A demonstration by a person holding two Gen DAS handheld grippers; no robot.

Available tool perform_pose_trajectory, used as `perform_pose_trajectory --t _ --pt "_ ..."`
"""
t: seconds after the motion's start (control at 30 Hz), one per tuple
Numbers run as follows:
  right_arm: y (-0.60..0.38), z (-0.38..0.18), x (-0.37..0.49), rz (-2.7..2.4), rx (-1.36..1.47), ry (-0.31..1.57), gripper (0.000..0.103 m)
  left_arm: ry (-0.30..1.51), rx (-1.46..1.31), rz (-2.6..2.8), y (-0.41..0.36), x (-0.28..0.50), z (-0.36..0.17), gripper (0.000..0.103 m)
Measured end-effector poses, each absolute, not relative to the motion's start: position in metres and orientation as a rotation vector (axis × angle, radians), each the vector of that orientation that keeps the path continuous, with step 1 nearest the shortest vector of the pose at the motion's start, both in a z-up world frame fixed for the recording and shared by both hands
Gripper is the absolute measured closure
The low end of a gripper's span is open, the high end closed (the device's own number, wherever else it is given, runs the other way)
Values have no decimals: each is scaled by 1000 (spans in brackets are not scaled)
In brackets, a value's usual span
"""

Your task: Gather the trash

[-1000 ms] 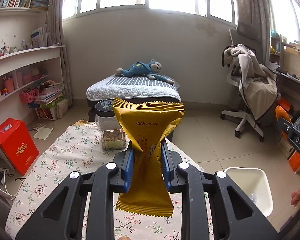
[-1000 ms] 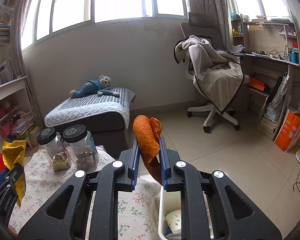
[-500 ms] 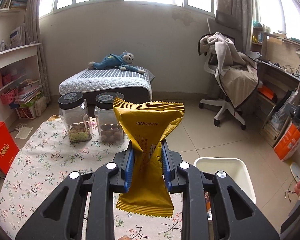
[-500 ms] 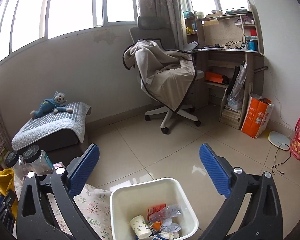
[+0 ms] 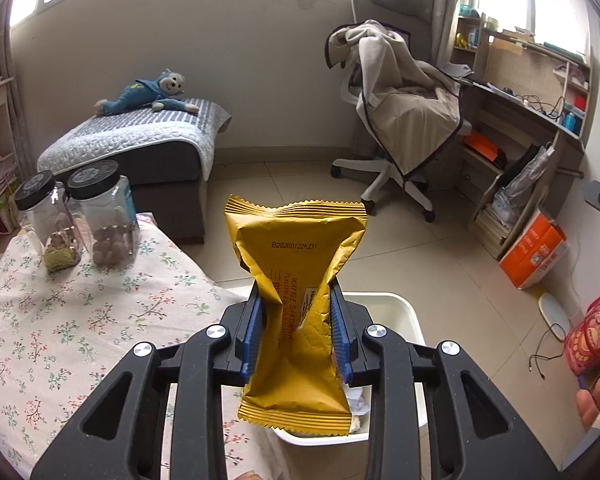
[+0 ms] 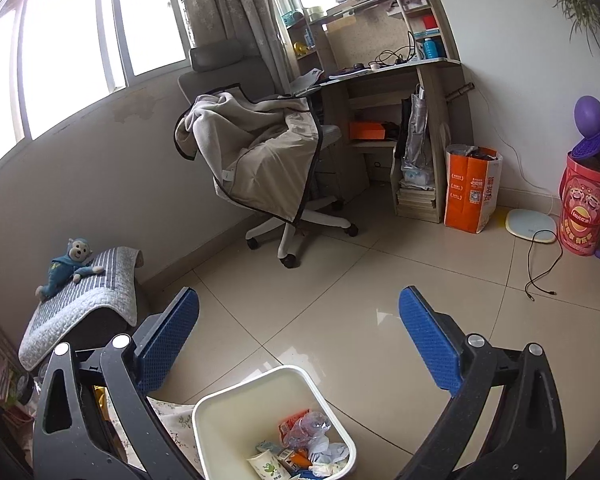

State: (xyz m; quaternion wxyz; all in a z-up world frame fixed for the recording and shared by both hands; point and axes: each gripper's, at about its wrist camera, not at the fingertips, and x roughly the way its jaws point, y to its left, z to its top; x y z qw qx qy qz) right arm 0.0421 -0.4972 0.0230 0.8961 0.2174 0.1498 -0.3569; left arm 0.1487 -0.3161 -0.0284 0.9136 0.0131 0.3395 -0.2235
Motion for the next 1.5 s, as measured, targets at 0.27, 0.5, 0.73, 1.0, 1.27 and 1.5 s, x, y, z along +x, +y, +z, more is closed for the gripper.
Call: perform_pose_trajectory --t 0.27,0.5,0.73,1.0,1.27,1.5 --pt "-507 24 29 -776 444 289 7 757 72 -506 -340 157 -23 32" --pt "-474 26 41 -764 320 303 7 637 97 -402 -299 148 -4 15" --pt "-422 25 59 -676 232 316 7 485 85 -281 -241 137 17 7" --pt "-355 27 74 -596 153 308 7 427 13 -109 -166 140 26 7" --pt "-296 22 98 -461 131 343 7 446 17 -29 -113 140 26 7" --pt "-252 19 112 -384 96 359 7 454 3 45 -70 138 26 7"
